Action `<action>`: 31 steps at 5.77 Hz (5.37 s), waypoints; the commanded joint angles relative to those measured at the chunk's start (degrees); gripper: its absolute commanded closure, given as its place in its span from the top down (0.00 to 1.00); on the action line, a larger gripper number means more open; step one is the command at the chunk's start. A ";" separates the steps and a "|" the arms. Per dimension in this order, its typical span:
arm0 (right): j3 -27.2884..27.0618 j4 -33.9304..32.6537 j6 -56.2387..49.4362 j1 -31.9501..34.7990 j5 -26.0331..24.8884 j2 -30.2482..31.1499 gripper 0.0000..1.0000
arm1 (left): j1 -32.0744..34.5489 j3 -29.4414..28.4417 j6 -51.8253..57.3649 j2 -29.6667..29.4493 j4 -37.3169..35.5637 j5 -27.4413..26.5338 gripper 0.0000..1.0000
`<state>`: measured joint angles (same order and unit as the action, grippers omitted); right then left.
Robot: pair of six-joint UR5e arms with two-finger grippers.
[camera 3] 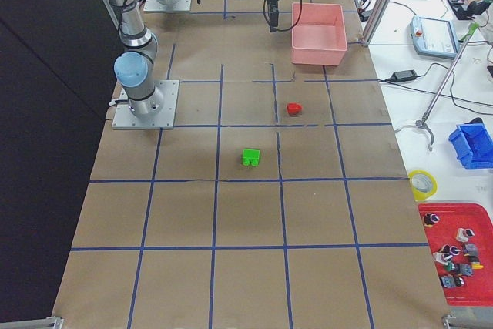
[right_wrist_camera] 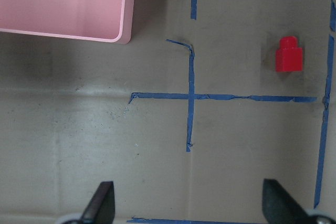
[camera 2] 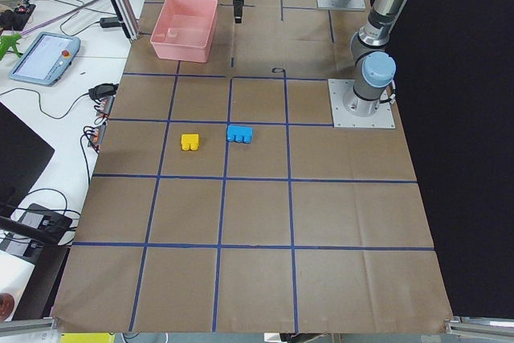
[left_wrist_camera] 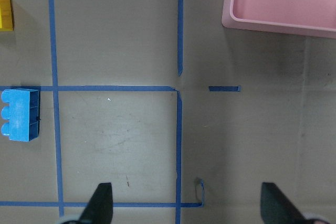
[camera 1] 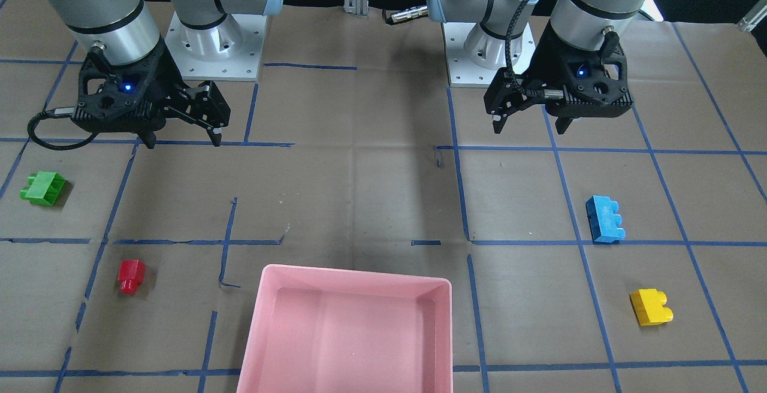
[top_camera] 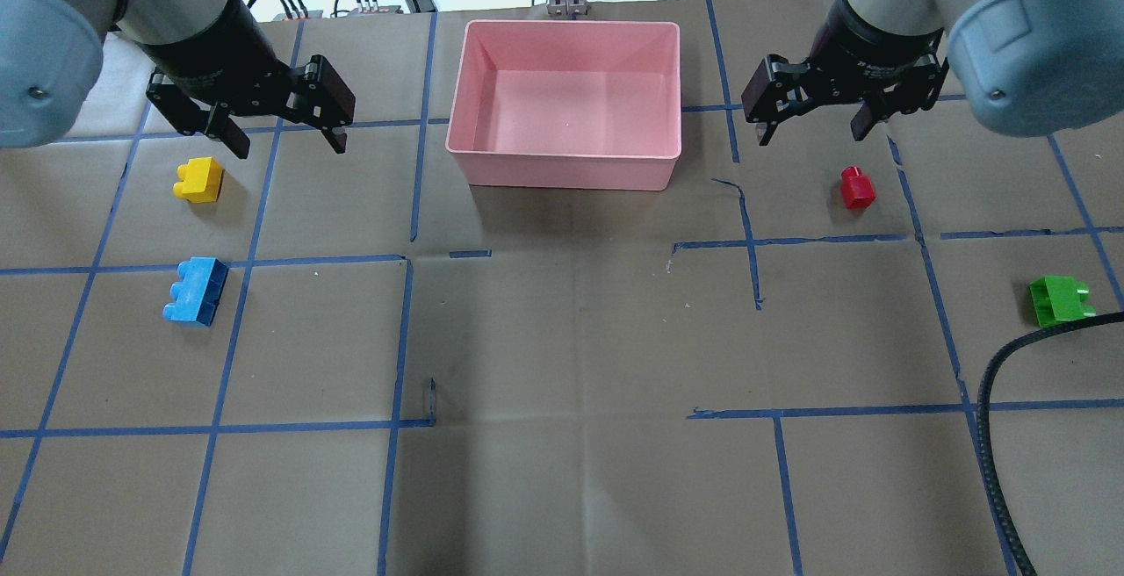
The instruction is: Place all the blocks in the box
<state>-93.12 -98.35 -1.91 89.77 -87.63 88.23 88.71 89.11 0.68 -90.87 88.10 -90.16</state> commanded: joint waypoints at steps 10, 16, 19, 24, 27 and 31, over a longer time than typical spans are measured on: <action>-6.01 -2.90 -36.63 -26.36 -4.66 1.15 0.95 | -34.48 12.71 41.87 -6.42 -14.04 0.68 1.00; -12.44 -11.83 -49.41 -42.65 0.80 -5.14 0.99 | -30.44 22.16 37.73 -15.98 -37.80 2.35 1.00; -12.44 -19.40 -49.78 -46.33 0.79 -16.55 0.99 | -30.53 22.59 37.81 -20.57 -41.08 2.27 1.00; -21.46 -31.01 -40.11 -46.27 0.71 -14.59 0.98 | -30.96 23.03 37.73 -21.46 -39.94 1.65 0.94; -22.98 -35.33 -40.54 -46.18 0.80 -15.19 0.98 | -31.32 24.27 37.90 -21.46 -39.76 1.56 0.62; -23.25 -38.50 -40.81 -46.18 0.71 -18.09 0.98 | -29.75 18.59 37.38 -18.31 -35.05 2.09 0.09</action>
<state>-116.37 -136.15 -42.63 43.59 -86.86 70.69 58.27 110.34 38.25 -110.47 50.65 -88.31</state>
